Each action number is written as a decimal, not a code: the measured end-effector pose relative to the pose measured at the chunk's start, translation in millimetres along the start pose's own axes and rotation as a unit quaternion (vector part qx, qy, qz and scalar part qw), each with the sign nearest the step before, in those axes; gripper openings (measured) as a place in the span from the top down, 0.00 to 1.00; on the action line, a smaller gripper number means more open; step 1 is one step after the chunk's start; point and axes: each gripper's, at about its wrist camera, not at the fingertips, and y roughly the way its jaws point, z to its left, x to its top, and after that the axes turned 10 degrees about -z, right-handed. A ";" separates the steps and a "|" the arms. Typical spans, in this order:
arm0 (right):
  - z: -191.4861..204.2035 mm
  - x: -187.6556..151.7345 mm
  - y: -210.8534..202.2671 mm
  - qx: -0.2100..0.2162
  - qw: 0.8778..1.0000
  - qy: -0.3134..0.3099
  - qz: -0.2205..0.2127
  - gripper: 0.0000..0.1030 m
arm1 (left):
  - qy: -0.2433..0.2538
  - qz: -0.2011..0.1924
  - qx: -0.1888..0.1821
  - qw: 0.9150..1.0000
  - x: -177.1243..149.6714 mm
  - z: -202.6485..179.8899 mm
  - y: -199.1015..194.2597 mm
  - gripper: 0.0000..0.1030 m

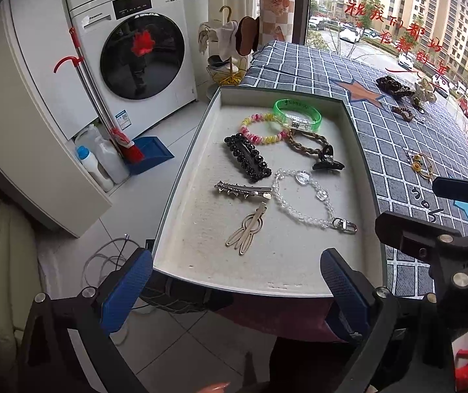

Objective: Organize jewelry

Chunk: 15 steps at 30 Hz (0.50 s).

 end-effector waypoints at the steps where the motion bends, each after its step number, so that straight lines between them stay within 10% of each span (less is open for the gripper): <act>1: 0.4 -0.1 -3.0 -0.003 1.000 0.000 -0.004 0.00 | 0.001 -0.004 0.001 1.000 0.5 -0.5 -3.2 0.00; 15: 4.1 -1.5 -42.1 -0.040 0.997 -0.016 -0.061 0.00 | -0.003 -0.043 0.018 0.999 6.5 -6.4 -35.7 0.00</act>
